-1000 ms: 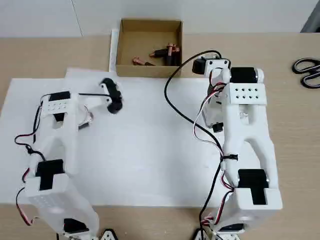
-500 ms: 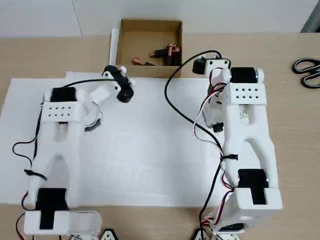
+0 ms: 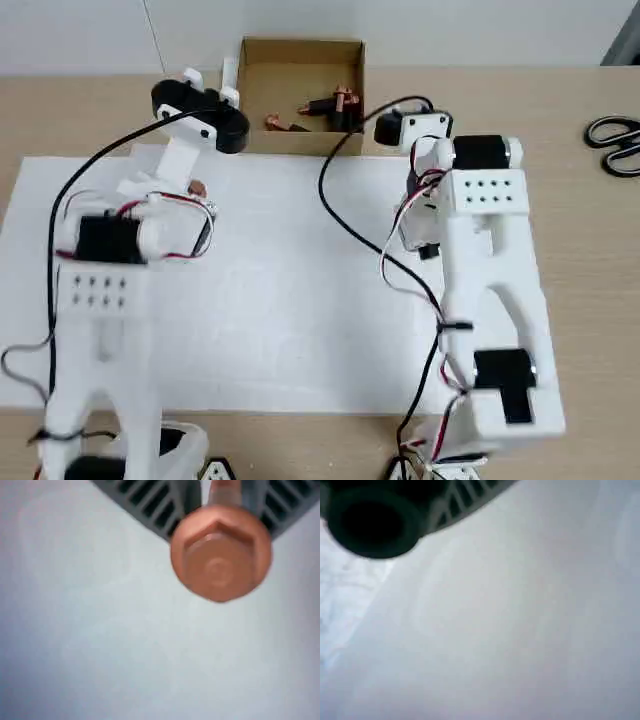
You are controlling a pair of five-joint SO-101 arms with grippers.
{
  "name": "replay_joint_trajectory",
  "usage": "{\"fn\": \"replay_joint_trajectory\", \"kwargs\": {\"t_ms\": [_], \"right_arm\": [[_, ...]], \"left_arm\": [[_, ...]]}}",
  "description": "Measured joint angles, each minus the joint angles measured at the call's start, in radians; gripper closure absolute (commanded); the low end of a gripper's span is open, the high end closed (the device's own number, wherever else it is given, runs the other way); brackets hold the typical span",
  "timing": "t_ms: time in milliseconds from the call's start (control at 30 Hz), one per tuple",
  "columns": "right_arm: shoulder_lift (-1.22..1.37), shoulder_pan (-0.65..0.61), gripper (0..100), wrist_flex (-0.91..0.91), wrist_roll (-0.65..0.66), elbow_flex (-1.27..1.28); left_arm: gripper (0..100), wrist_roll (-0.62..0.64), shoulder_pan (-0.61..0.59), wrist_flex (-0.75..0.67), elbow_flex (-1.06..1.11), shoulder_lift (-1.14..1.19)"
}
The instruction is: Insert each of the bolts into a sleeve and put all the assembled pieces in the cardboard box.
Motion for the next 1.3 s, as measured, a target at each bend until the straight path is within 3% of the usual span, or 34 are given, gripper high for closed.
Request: {"fn": "replay_joint_trajectory", "kwargs": {"t_ms": [167,500,767,967,1300], "right_arm": [[-0.166,-0.063,99.5,0.002,0.000,0.015],[-0.285,-0.118,99.1,-0.072,0.000,0.141],[-0.493,-0.130,99.3,-0.434,0.000,0.502],[-0.608,-0.135,99.4,-0.743,0.002,0.812],[-0.779,-0.160,99.4,-1.019,0.002,1.077]], "left_arm": [[99,0.080,0.015,0.000,0.000,-0.112],[99,0.227,0.017,0.000,0.000,-0.124],[99,0.359,0.017,-0.140,0.117,-0.124],[99,0.463,0.017,-0.164,0.118,-0.124],[99,0.479,0.132,-0.196,0.124,-0.124]]}}
